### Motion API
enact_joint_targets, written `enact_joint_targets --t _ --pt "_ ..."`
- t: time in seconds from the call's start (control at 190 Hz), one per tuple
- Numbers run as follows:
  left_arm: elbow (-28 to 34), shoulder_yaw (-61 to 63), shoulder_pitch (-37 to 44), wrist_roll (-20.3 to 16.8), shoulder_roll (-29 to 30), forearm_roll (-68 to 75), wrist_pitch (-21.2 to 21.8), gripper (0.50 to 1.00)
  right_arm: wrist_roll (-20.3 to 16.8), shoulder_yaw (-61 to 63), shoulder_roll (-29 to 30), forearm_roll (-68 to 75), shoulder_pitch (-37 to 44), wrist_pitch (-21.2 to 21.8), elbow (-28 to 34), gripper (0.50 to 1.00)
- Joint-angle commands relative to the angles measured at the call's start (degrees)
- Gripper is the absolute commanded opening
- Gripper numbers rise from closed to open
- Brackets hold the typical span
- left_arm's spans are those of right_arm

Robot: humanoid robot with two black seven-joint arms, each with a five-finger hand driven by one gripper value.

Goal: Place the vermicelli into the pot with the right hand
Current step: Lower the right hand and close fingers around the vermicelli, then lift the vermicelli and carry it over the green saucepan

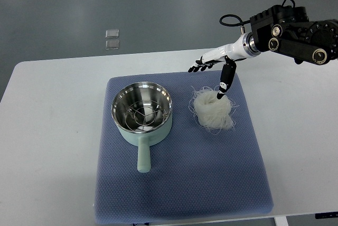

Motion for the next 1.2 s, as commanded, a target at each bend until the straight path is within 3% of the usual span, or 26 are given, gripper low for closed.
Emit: enact_joint_targets --t 0.0,0.347,0.521,0.542,0.584,0.589,0.594,0.599,0.605,0.61,0.615,0.62,0.626,0.641,0.694,1.057,1.193 --pt "0.01 -0.02 0.0 0.08 0.0 0.0 0.01 1.0 0.0 -0.06 -0.1 -0.34 -1.69 -0.72 0.07 0.983" --pt "0.01 -0.02 0.0 0.08 0.0 0.0 0.01 1.0 0.0 -0.15 -0.01 -3.15 -6.79 -5.64 0.07 0.979" --pt "0.09 -0.02 0.0 0.08 0.0 0.0 0.01 1.0 0.26 -0.15 0.08 -4.65 -8.64 -7.31 0.07 0.934" --pt "0.09 -0.02 0.0 0.08 0.0 0.0 0.01 1.0 0.26 -0.24 0.08 -4.91 -8.81 -7.58 0.07 0.905" --pt "0.09 -0.02 0.0 0.08 0.0 0.0 0.01 1.0 0.35 -0.24 0.17 -5.44 -8.99 -8.28 0.07 0.797" --pt "0.09 -0.02 0.0 0.08 0.0 0.0 0.01 1.0 0.44 -0.24 0.17 -5.61 -8.99 -8.45 0.07 0.762" --pt "0.09 -0.02 0.0 0.08 0.0 0.0 0.01 1.0 0.44 -0.24 0.17 -5.61 -8.99 -8.46 0.07 0.762" --pt "0.09 -0.02 0.0 0.0 0.0 0.0 0.01 1.0 0.44 -0.32 0.17 -5.7 -9.08 -8.72 0.07 0.722" --pt "0.09 -0.02 0.0 0.0 0.0 0.0 0.01 1.0 0.44 -0.32 0.17 -5.7 -9.08 -8.72 0.07 0.721" --pt "0.09 -0.02 0.0 0.08 0.0 0.0 0.01 1.0 0.53 -0.32 0.17 -5.88 -9.16 -8.98 0.07 0.681" --pt "0.09 -0.02 0.0 0.08 0.0 0.0 0.01 1.0 0.53 -0.32 0.17 -5.88 -9.17 -8.98 0.07 0.68" --pt "0.09 -0.02 0.0 0.08 0.0 0.0 0.01 1.0 0.53 -0.32 0.08 -6.05 -9.25 -9.16 0.07 0.642" --pt "0.09 -0.02 0.0 0.08 0.0 0.0 0.01 1.0 0.53 -0.32 0.08 -6.05 -9.25 -9.16 0.07 0.641" --pt "0.18 -0.02 0.0 0.08 0.0 0.0 0.01 1.0 0.61 -0.41 0.08 -6.32 -9.34 -9.68 0.07 0.578" --pt "0.18 -0.02 0.0 0.0 0.0 0.0 0.01 1.0 0.79 -0.5 0.08 -7.11 -9.43 -10.39 0.07 0.5" --pt "0.18 -0.02 0.0 0.08 0.0 0.0 0.01 1.0 1.58 0.2 -1.15 -7.2 -8.55 -10.57 0.34 0.5" --pt "0.09 -0.02 0.0 0.08 0.0 0.0 0.01 1.0 1.67 1.34 -3.17 -6.49 -4.42 -9.25 3.06 0.5"
